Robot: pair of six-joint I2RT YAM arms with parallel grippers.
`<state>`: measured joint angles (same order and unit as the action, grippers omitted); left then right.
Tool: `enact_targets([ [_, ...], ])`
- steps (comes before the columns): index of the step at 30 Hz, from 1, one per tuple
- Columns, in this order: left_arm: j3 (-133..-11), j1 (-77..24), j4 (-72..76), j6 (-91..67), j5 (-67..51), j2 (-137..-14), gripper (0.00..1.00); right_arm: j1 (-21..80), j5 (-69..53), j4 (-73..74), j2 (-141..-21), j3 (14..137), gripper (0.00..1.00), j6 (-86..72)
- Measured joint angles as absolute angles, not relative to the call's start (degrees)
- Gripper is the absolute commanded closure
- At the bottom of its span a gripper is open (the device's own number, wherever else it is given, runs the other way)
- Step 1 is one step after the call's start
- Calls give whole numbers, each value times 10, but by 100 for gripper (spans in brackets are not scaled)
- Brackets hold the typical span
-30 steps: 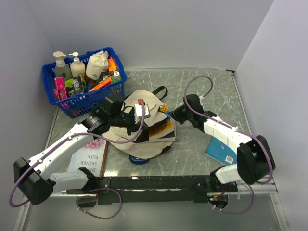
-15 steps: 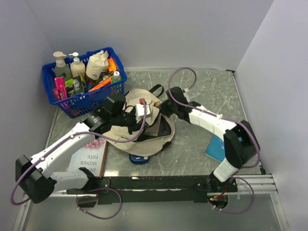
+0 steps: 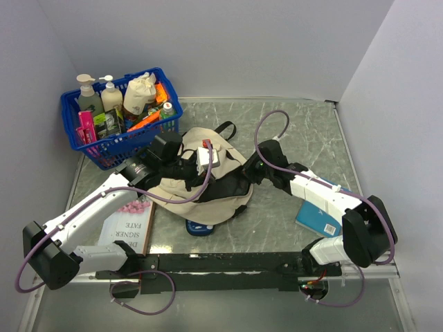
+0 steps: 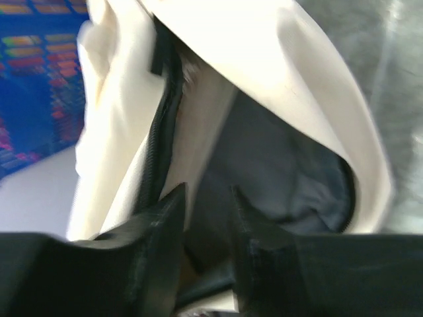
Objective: Pack the student bag
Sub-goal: Place the book in the student bag, then pick up the book from the center of the board.
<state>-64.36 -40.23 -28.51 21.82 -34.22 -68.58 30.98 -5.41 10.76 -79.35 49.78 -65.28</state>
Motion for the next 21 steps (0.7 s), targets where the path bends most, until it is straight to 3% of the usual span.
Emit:
enact_targets([
  [1,-644,-402,-285,218,-342,-686,99,310,-55,108,-784,487,90,-645],
  [4,-644,-402,-285,218,-342,-686,99,312,-57,103,-788,485,98,-628],
  [9,-647,-403,-287,219,-341,-688,99,331,-56,97,-859,526,100,-614],
  [11,-653,-403,-289,219,-340,-691,99,337,-48,100,-877,543,82,-602],
  [12,-655,-403,-290,220,-338,-692,99,340,-39,106,-877,549,58,-593],
  [14,-656,-403,-291,223,-336,-692,99,335,-23,121,-863,556,34,-578],
  [15,-656,-403,-292,226,-336,-692,99,326,-20,132,-848,556,18,-570],
  [18,-656,-403,-294,231,-335,-692,99,249,-32,157,-767,536,0,-556],
  [21,-652,-403,-295,232,-335,-688,99,104,-45,185,-672,490,0,-544],
])
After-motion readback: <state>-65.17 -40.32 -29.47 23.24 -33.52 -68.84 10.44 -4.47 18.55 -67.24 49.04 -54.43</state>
